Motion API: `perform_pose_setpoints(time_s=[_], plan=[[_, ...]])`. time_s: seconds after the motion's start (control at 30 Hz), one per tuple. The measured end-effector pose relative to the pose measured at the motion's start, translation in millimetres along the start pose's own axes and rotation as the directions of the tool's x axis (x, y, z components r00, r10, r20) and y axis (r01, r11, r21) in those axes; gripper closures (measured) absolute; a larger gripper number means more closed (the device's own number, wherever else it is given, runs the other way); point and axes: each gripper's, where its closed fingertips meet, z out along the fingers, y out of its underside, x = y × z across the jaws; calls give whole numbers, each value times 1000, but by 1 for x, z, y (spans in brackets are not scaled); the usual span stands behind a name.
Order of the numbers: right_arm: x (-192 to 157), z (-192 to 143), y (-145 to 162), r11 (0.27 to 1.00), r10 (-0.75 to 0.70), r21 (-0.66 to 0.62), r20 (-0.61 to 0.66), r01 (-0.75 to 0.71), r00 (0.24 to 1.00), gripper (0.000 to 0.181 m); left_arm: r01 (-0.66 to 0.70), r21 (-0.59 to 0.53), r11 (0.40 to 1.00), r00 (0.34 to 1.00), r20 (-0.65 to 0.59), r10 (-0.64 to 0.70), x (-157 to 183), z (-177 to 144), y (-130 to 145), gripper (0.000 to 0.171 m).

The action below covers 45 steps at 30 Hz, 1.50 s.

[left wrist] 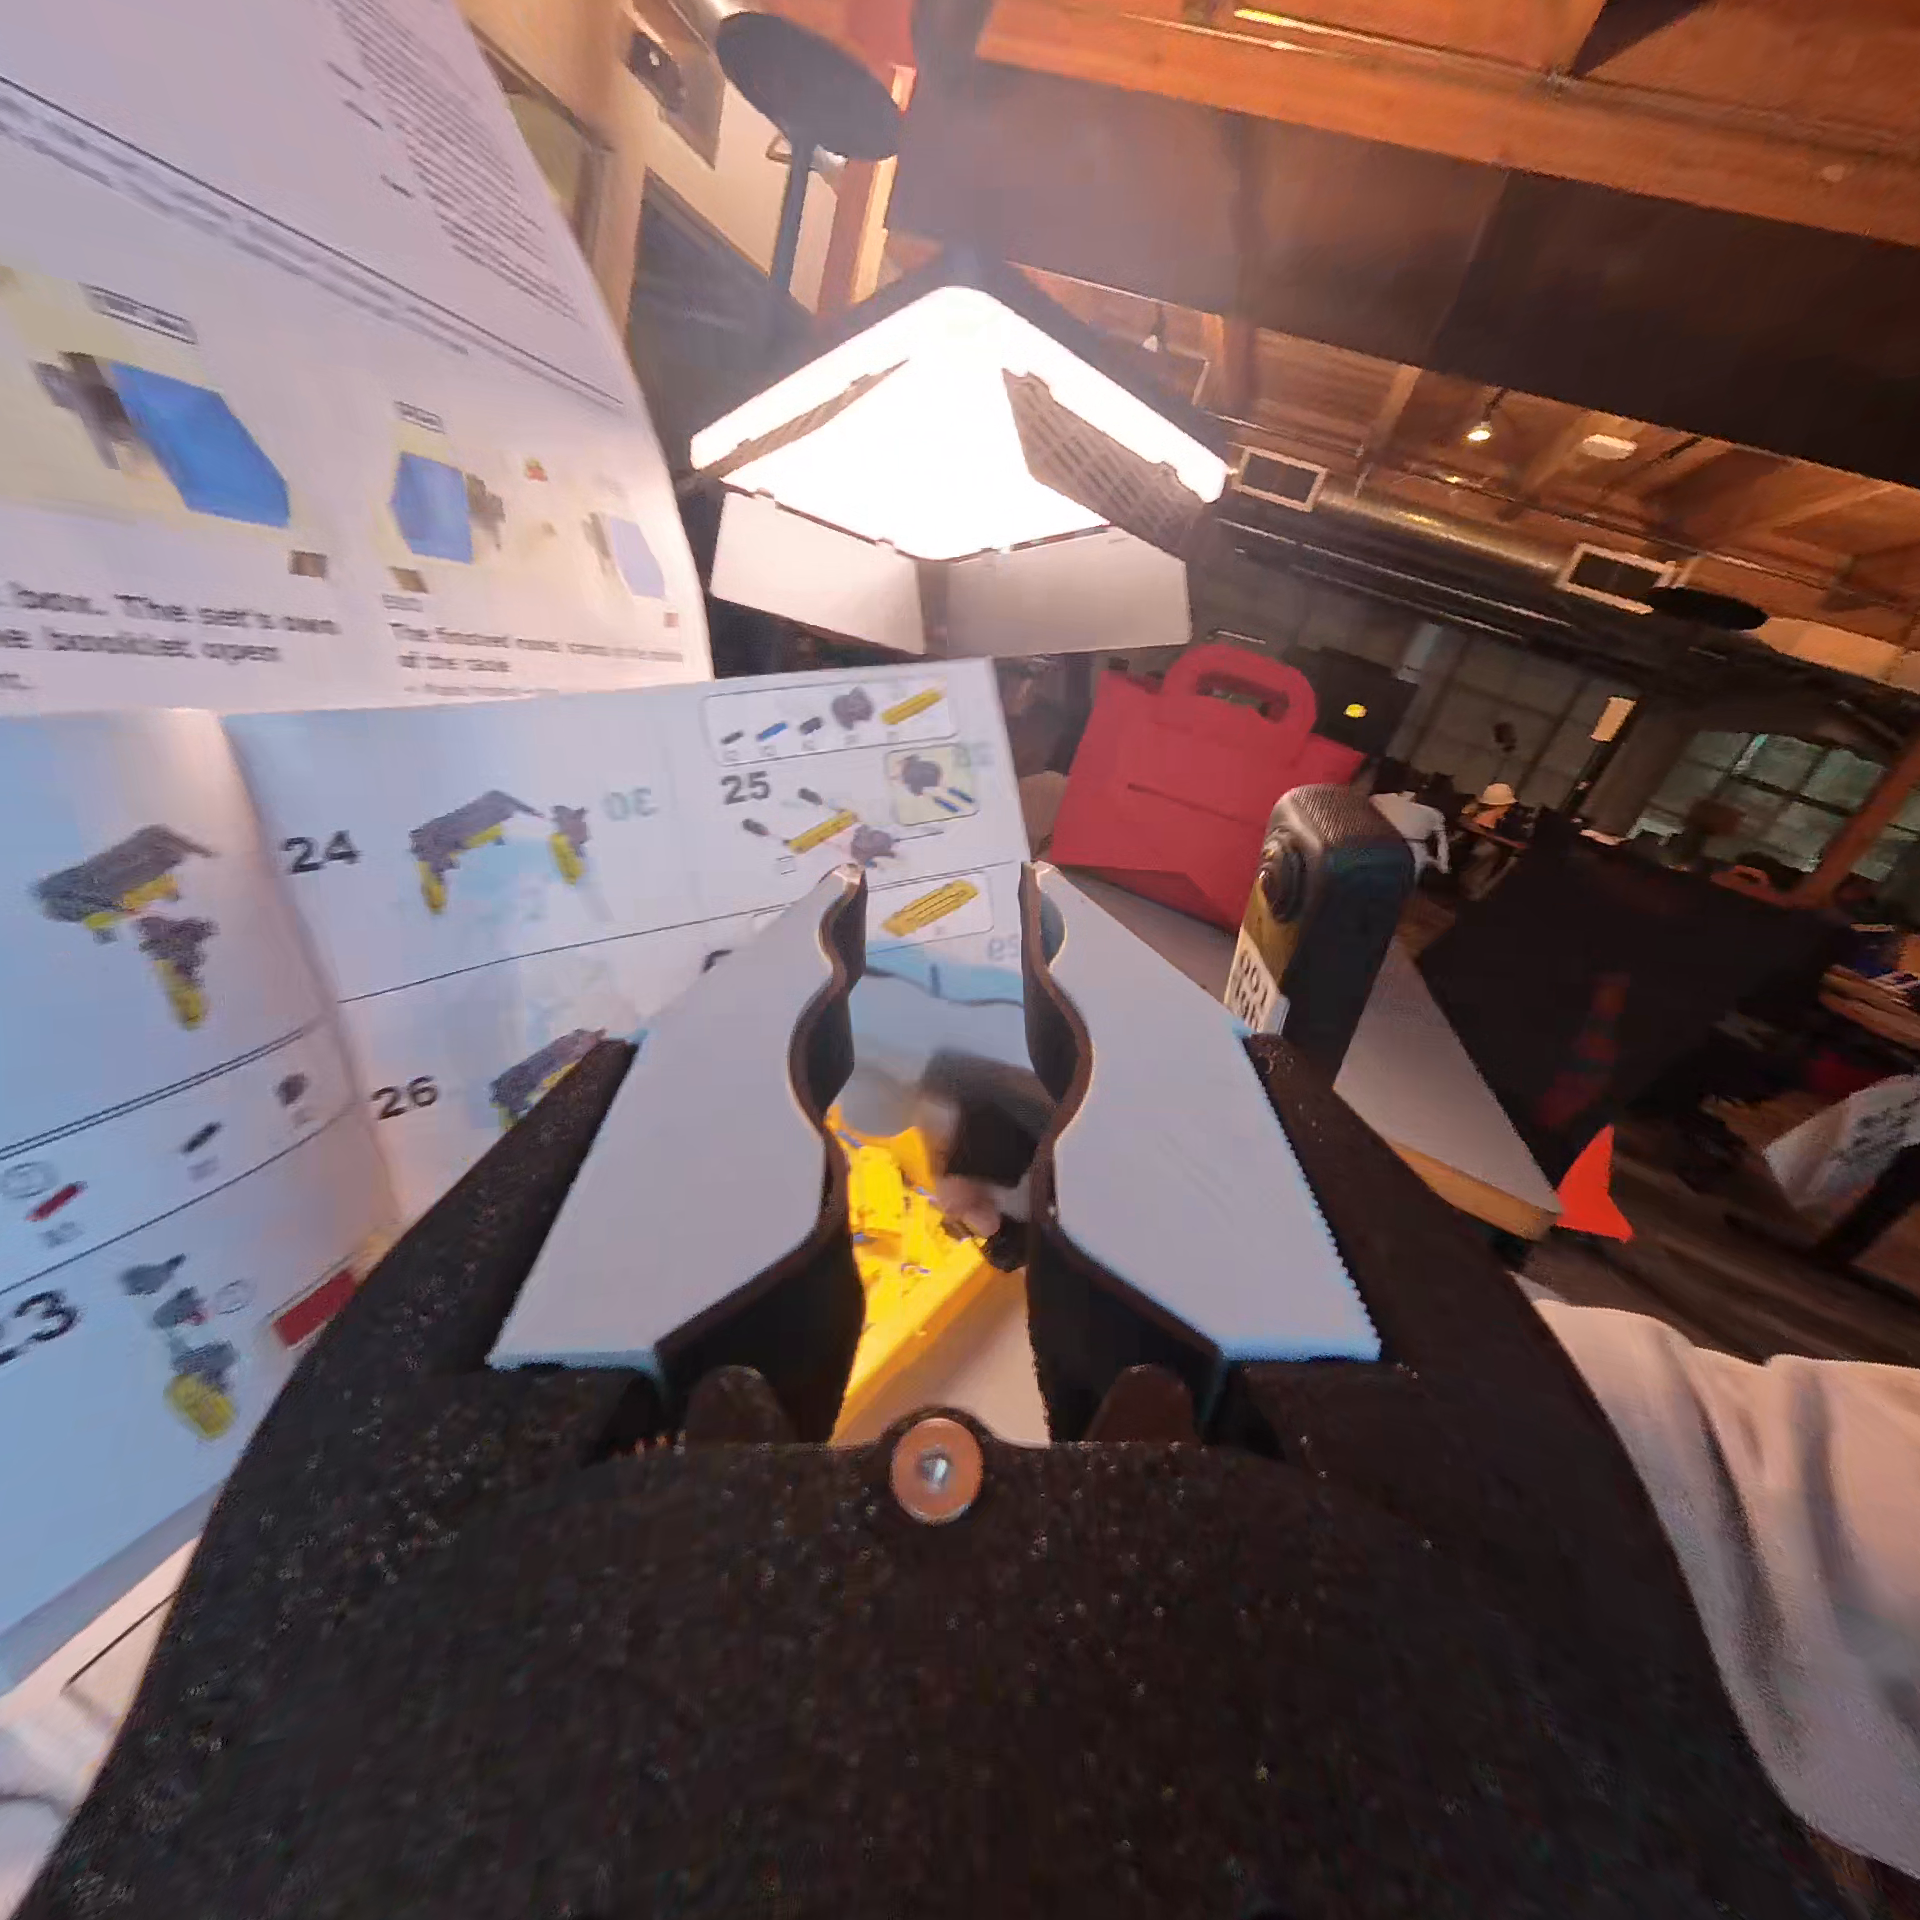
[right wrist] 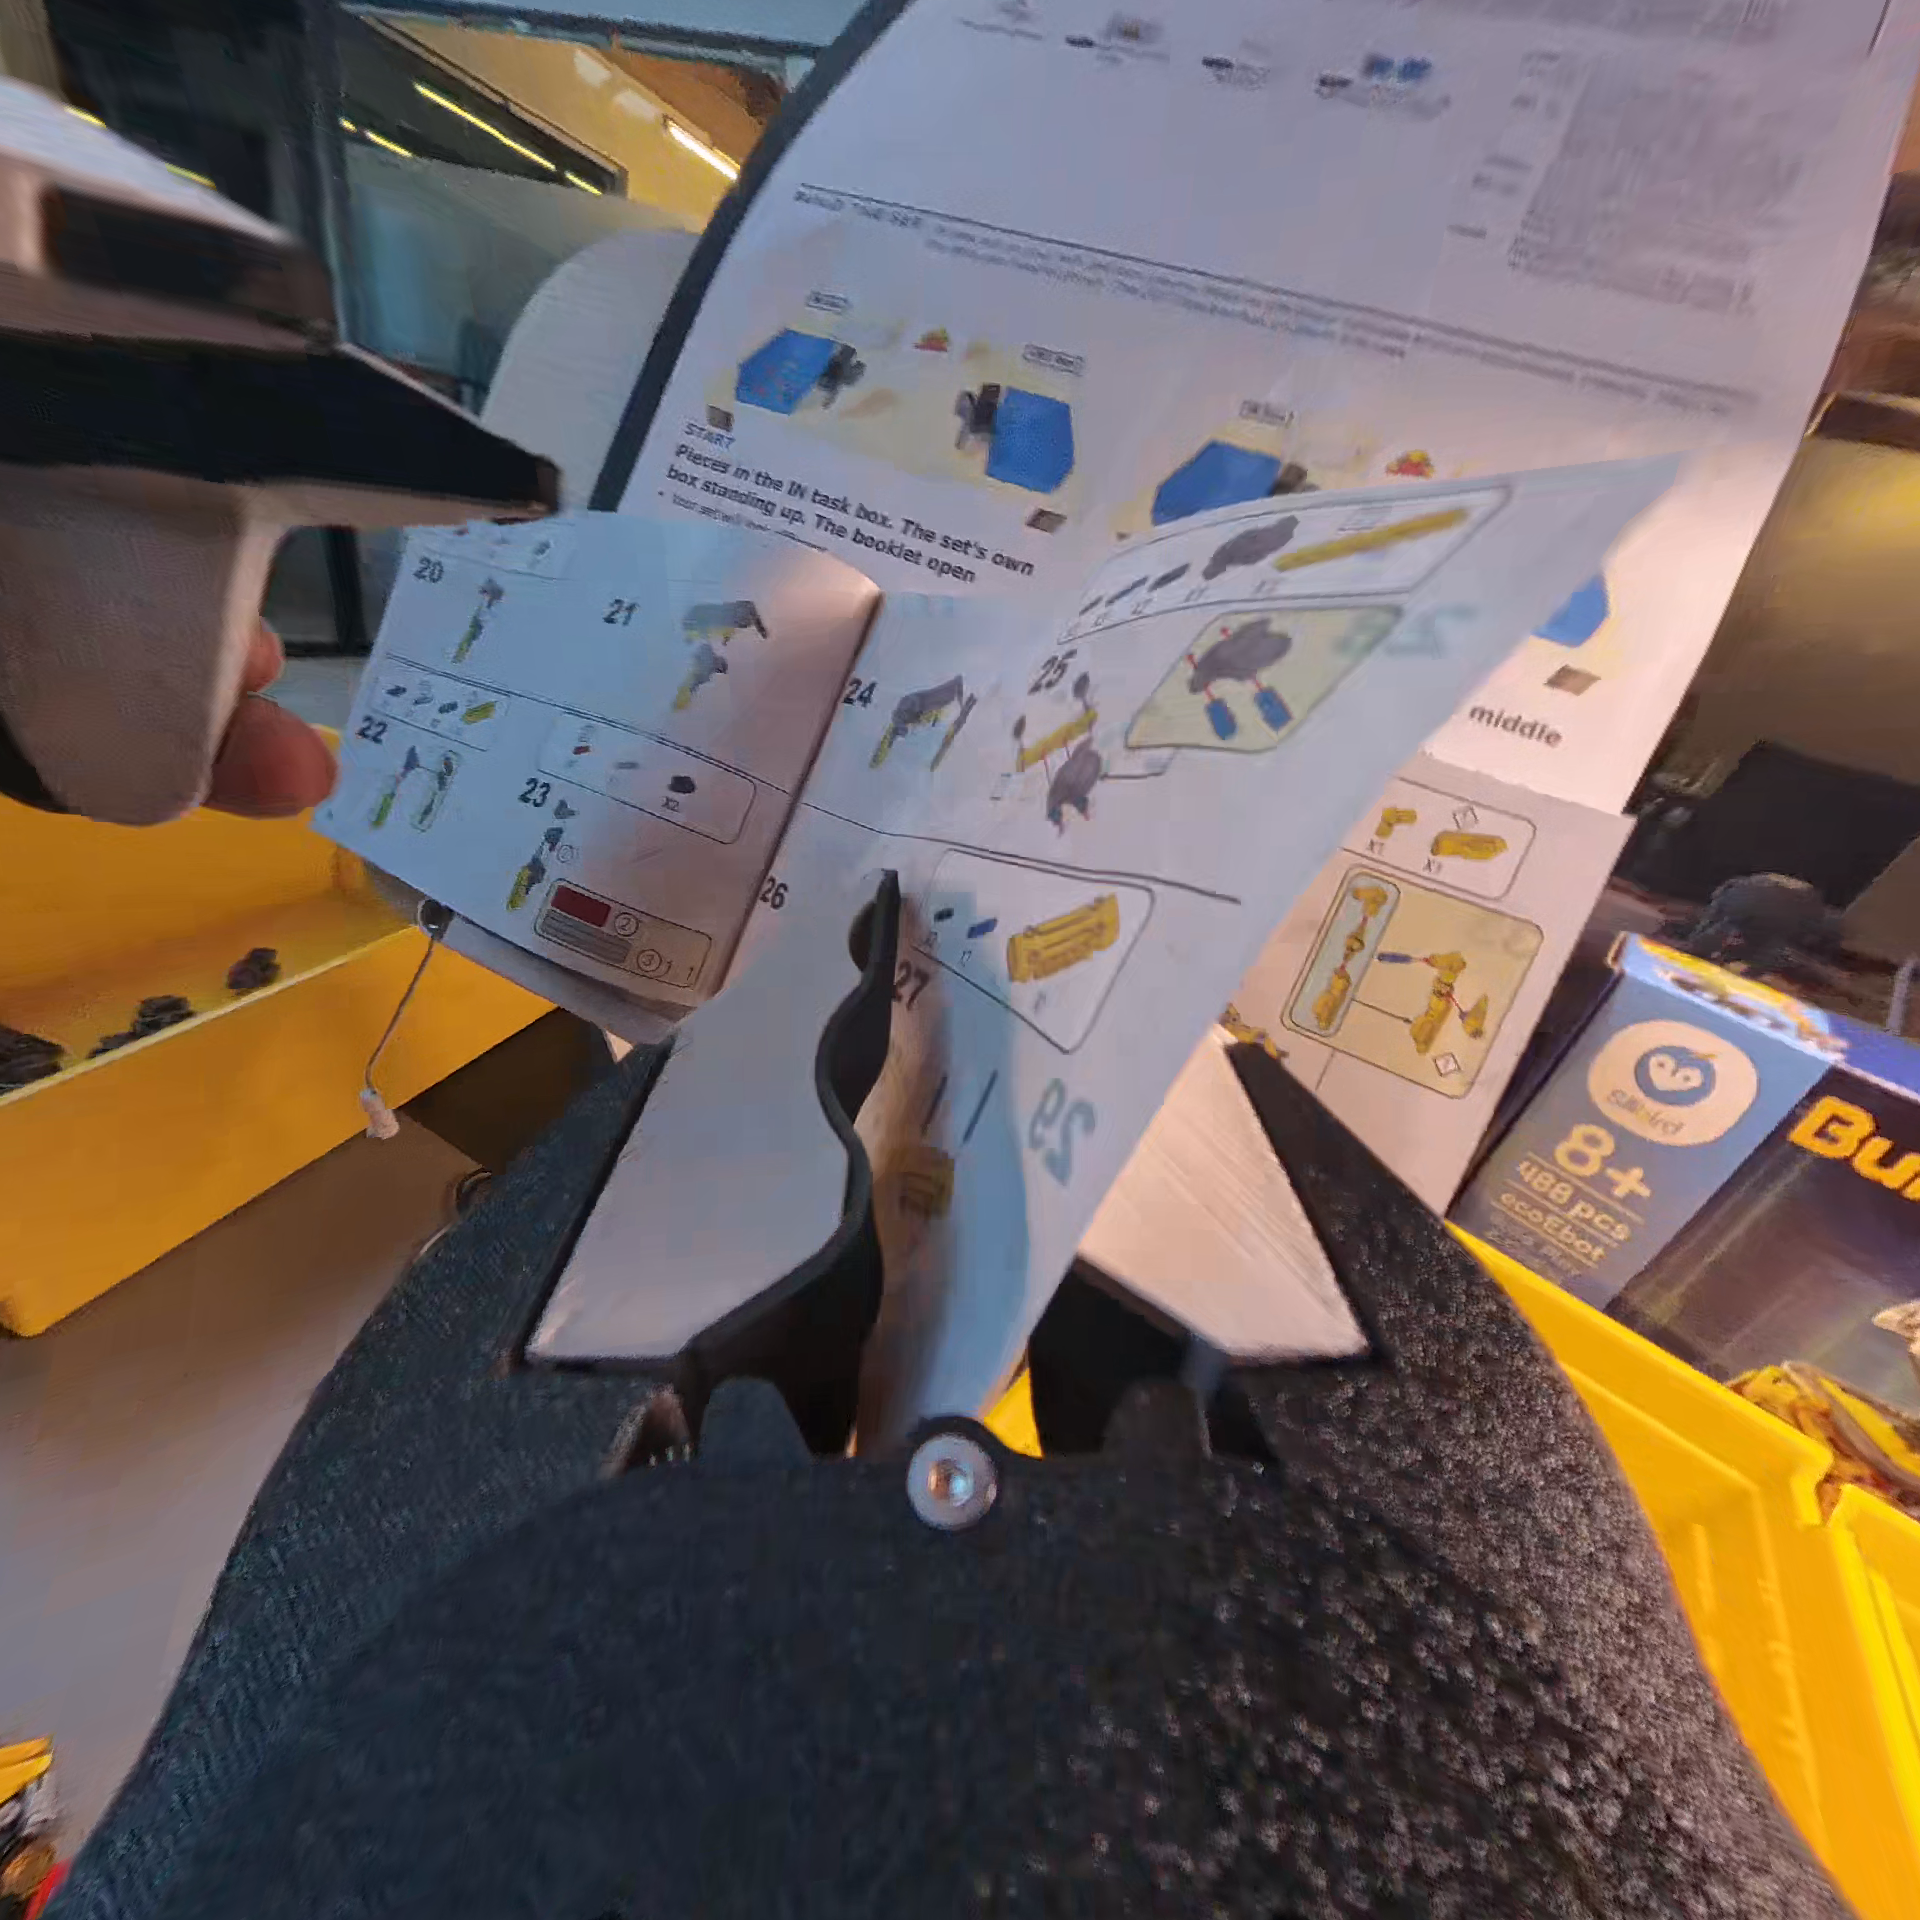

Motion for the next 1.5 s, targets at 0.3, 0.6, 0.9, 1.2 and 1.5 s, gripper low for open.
perform_pose_setpoints(time_s=[0.3,0.6,0.9,1.2,1.5], plan=[[-1,13,-14,997,61,22,244,-68,968,181,-120,-324,938,924,308,224,-85,-11,79,146],[-34,42,-38,986,-142,-25,370,162,918,181,-324,-477,817,699,462,547,-129,-19,78,165],[-16,55,-36,987,-102,-77,364,139,926,181,-355,-489,797,658,474,584,-137,0,62,171],[-1,46,-35,995,-61,-55,336,84,940,181,-316,-462,829,681,497,537,-142,8,54,171],[-9,27,-4,994,5,-103,383,37,924,177,-322,-402,857,738,461,493,-129,9,55,159]])
